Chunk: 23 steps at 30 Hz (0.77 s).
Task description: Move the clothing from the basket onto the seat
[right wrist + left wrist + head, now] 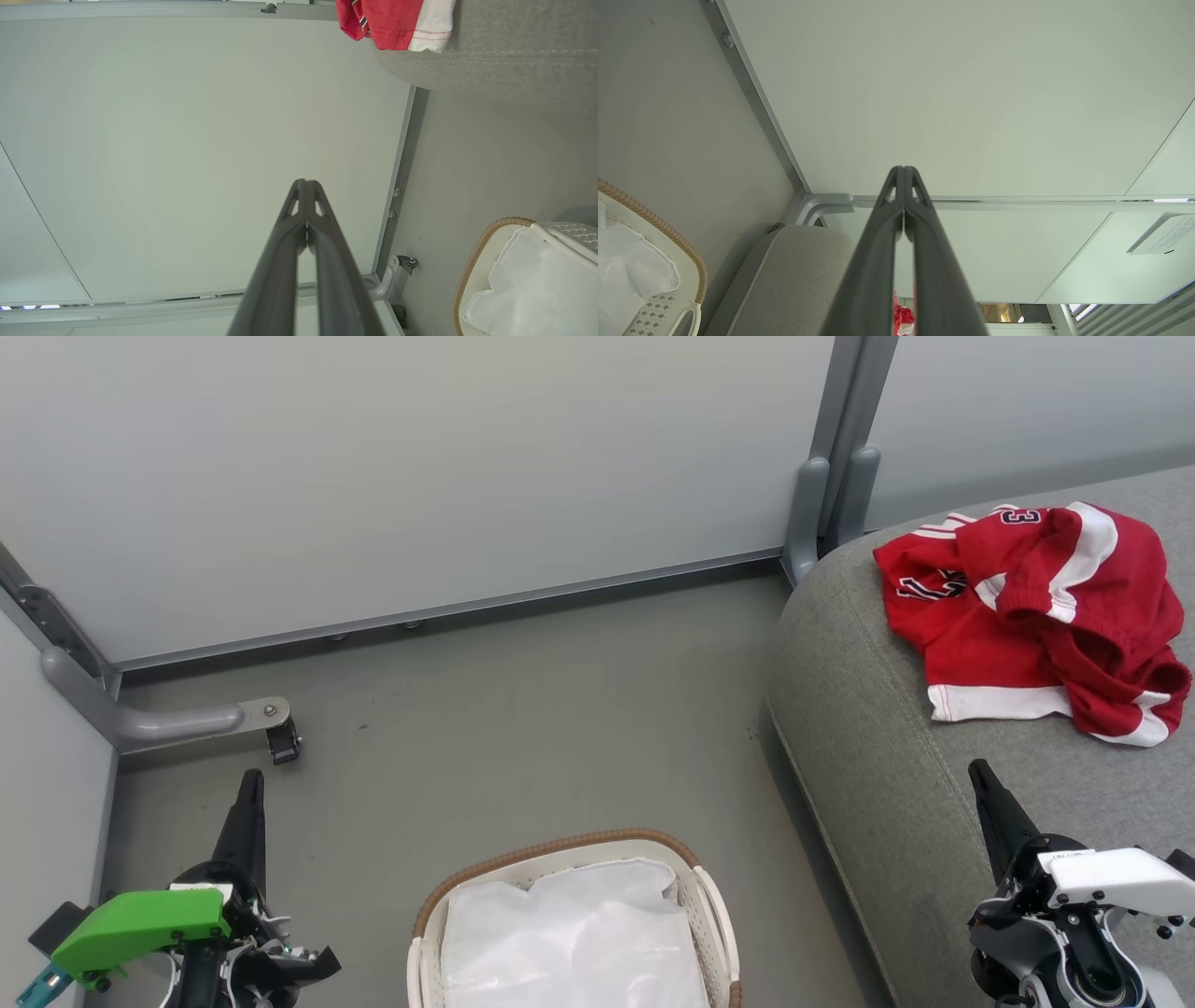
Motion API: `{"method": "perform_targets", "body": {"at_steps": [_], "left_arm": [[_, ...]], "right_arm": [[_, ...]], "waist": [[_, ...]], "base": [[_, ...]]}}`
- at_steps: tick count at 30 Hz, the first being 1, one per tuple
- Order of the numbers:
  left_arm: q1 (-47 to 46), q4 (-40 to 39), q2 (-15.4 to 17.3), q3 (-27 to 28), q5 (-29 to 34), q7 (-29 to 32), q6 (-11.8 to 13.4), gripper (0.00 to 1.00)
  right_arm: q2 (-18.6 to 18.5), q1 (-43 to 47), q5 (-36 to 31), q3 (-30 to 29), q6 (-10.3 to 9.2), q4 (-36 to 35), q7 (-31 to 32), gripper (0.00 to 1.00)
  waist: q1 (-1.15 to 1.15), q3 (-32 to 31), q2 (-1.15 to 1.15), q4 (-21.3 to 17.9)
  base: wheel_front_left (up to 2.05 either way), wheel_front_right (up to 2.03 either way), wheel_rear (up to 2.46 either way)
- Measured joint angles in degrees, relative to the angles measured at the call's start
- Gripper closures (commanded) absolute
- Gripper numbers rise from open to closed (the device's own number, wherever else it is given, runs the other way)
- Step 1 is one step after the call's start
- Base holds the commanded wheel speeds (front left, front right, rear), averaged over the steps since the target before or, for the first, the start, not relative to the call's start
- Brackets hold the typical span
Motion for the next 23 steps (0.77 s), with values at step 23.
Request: {"method": "perform_targets", "body": {"at_steps": [23], "left_arm": [[0.0, 0.0, 0.0, 0.0, 0.0, 0.0, 0.0, 1.00]], "right_arm": [[0.0, 0.0, 0.0, 0.0, 0.00, 0.0, 0.0, 1.00]], "waist": [[0.00, 0.0, 0.00, 0.0]], "base": [[0.00, 0.00, 0.00]]}}
